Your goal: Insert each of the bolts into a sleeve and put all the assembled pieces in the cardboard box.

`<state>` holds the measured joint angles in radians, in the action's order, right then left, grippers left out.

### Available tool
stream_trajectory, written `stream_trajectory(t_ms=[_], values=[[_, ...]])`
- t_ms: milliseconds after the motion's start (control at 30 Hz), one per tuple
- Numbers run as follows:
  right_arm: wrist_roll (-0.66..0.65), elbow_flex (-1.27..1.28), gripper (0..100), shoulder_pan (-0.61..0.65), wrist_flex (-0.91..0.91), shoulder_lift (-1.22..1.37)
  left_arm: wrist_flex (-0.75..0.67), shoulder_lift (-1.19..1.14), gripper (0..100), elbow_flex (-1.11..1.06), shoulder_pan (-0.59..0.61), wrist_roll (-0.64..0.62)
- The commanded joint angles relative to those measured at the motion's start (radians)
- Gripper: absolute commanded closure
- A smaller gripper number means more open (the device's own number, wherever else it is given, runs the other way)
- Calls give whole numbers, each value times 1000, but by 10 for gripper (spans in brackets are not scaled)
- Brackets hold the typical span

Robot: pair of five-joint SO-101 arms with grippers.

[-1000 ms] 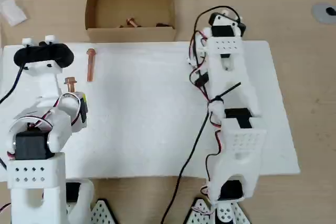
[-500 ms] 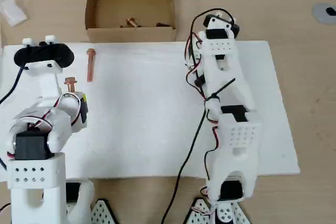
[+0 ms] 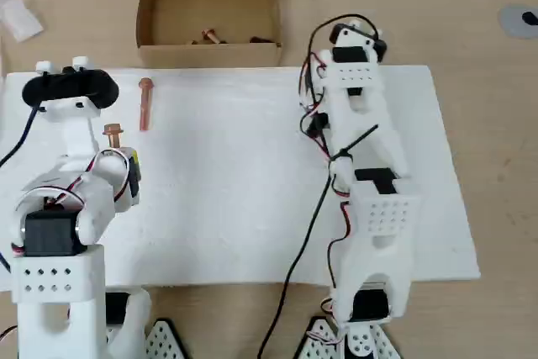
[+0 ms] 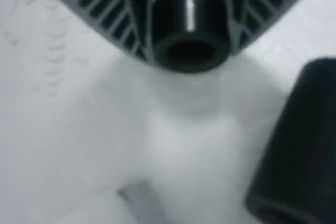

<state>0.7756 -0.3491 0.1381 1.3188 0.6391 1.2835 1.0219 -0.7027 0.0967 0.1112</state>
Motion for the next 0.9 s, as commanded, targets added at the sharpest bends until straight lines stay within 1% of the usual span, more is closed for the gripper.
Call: stream_trajectory(t_ms=[0,267,300,467,667,867], values=[[0,-25,964,24,-8,1,-25,21,994,6,-14,6],[-6,-25,975,38,15,1,-25,21,994,6,-14,6],[-21,-35,988,48,31,1,-25,21,994,6,-14,6],[-118,-68,988,139,98,-1,-25,21,994,6,-14,6],[-270,-76,987,225,103,1,-20,21,994,6,-9,6],[-362,-77,987,252,101,1,-17,21,994,6,-8,6]])
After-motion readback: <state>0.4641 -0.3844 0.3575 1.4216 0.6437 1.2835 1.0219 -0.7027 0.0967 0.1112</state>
